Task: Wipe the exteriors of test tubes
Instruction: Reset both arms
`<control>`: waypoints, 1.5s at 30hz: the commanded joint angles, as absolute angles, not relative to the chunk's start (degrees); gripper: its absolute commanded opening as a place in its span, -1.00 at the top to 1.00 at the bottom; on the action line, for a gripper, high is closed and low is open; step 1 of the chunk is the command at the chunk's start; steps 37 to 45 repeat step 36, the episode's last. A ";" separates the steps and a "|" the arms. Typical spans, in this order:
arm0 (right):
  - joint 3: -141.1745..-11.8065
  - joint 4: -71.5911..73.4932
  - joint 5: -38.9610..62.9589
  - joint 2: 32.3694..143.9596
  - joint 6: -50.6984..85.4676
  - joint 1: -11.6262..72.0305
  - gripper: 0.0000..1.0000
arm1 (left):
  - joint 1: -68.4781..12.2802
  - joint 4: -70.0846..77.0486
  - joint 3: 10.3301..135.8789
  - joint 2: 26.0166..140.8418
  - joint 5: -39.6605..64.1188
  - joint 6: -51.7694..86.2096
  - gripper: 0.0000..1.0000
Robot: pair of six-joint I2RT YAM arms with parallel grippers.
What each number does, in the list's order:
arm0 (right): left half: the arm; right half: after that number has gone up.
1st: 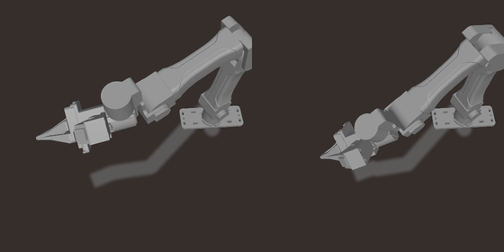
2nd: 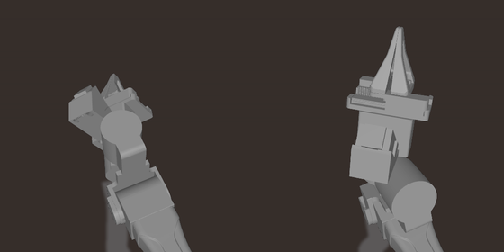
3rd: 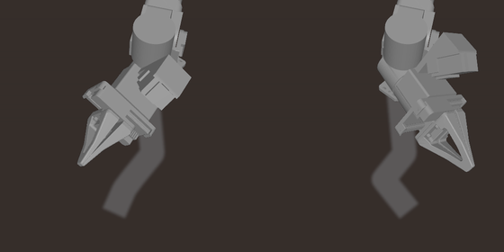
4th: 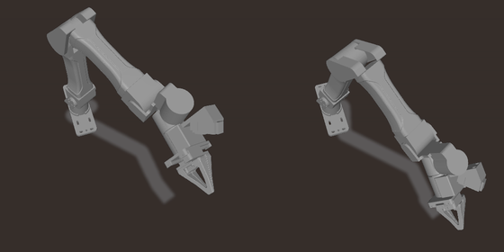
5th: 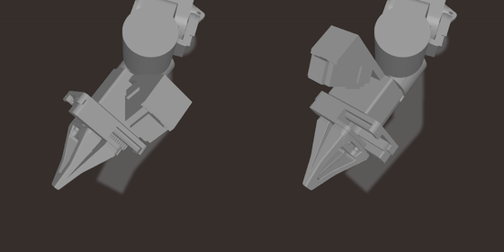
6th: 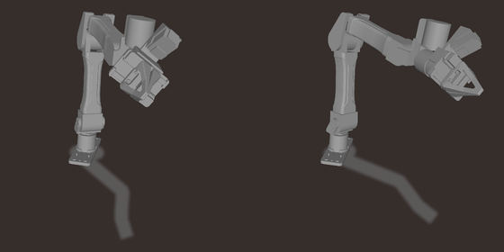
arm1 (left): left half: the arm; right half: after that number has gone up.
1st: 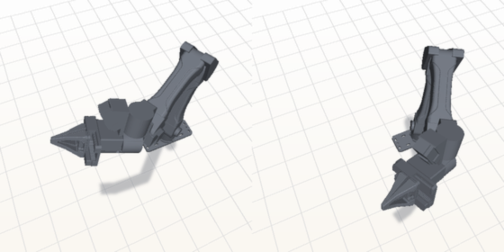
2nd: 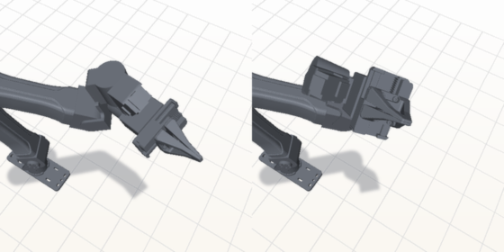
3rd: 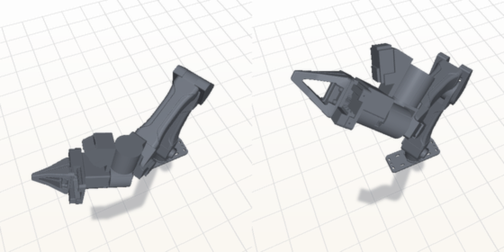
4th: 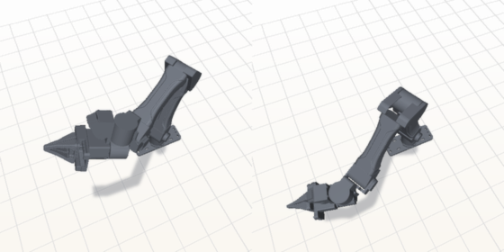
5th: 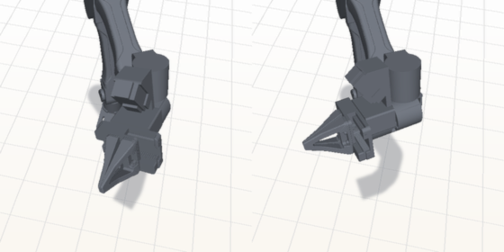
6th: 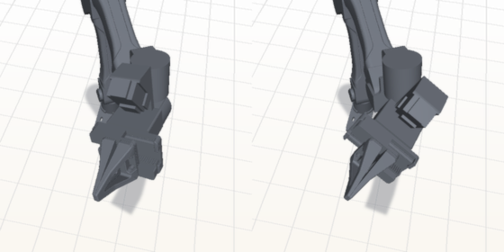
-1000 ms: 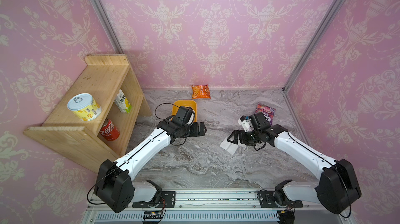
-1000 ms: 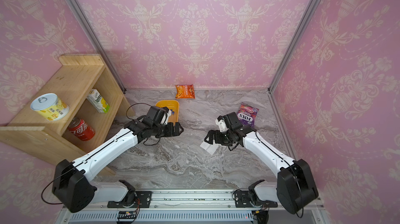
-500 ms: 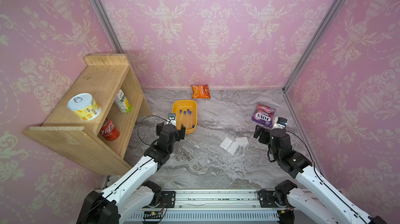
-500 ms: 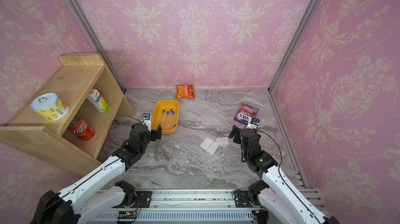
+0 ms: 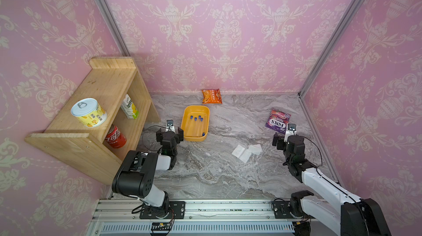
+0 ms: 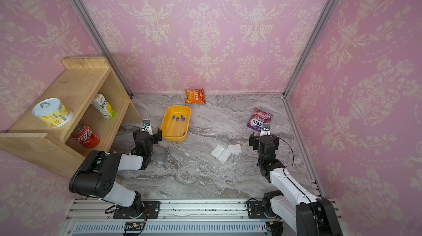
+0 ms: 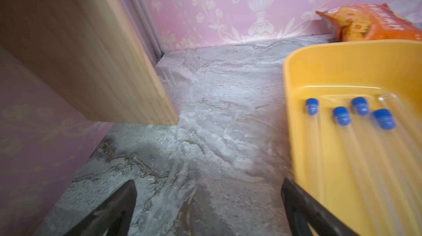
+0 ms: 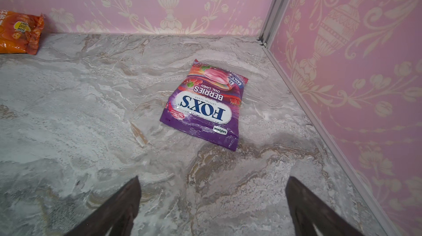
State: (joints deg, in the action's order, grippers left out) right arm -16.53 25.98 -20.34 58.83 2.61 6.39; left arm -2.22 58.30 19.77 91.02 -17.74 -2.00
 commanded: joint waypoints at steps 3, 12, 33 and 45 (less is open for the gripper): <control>-13.84 44.44 -11.99 65.51 0.65 4.75 -1.00 | 0.29 56.75 19.32 91.97 -5.04 -0.22 -0.98; -12.18 66.98 -15.22 86.57 1.08 5.79 -0.99 | 0.27 59.04 19.97 93.65 -7.69 0.27 -0.99; -21.42 47.81 -12.65 85.43 4.39 2.89 -0.99 | 1.58 56.88 20.92 93.71 -4.05 0.89 -0.99; -21.60 47.31 -12.44 85.44 4.46 2.77 -1.00 | 1.41 57.67 20.47 93.60 -4.04 0.55 -0.99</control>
